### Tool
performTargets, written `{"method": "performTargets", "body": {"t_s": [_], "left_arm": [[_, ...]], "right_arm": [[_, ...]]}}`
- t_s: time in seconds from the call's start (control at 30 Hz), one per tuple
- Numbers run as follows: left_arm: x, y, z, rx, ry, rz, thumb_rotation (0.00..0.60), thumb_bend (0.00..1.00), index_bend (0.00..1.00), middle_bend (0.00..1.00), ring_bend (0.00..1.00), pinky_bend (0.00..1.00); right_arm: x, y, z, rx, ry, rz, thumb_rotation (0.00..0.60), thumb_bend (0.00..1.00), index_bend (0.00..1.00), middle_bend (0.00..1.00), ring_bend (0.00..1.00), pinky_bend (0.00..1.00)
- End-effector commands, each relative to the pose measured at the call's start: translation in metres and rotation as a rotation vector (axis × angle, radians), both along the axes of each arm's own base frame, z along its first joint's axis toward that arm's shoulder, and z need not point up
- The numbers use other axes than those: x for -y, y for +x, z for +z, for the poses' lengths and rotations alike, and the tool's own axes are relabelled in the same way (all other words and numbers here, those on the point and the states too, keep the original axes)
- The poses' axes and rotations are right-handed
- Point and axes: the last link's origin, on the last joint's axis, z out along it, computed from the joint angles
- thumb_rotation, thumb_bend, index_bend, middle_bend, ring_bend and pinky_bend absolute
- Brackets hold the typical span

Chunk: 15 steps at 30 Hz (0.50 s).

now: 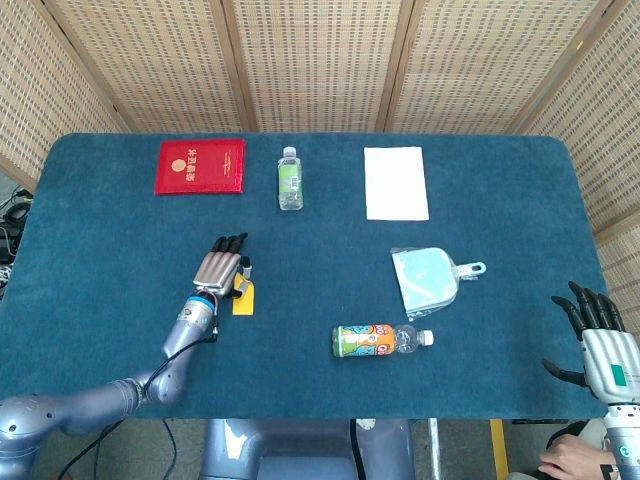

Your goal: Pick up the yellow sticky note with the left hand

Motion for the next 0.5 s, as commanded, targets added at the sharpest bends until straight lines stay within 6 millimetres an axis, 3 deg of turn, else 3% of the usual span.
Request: {"method": "performTargets", "body": {"t_s": [0.03, 0.33, 0.5], "left_arm": [[0.013, -0.002, 0.009, 0.058, -0.023, -0.01, 0.6, 0.46, 0.67, 0.0, 0.0, 0.0], [0.077, -0.03, 0.054, 0.181, -0.146, -0.092, 0.6, 0.46, 0.67, 0.0, 0.0, 0.0], [0.094, -0.041, 0.075, 0.239, -0.156, -0.127, 0.6, 0.46, 0.68, 0.0, 0.0, 0.0]], "right_arm": [[0.0, 0.0, 0.001, 0.002, -0.005, 0.0, 0.6, 0.0, 0.15, 0.0, 0.0, 0.0], [-0.001, 0.001, -0.002, 0.001, 0.005, 0.005, 0.6, 0.0, 0.15, 0.0, 0.0, 0.0], [-0.002, 0.002, -0.003, -0.005, 0.005, 0.008, 0.6, 0.0, 0.14, 0.0, 0.0, 0.0]]}}
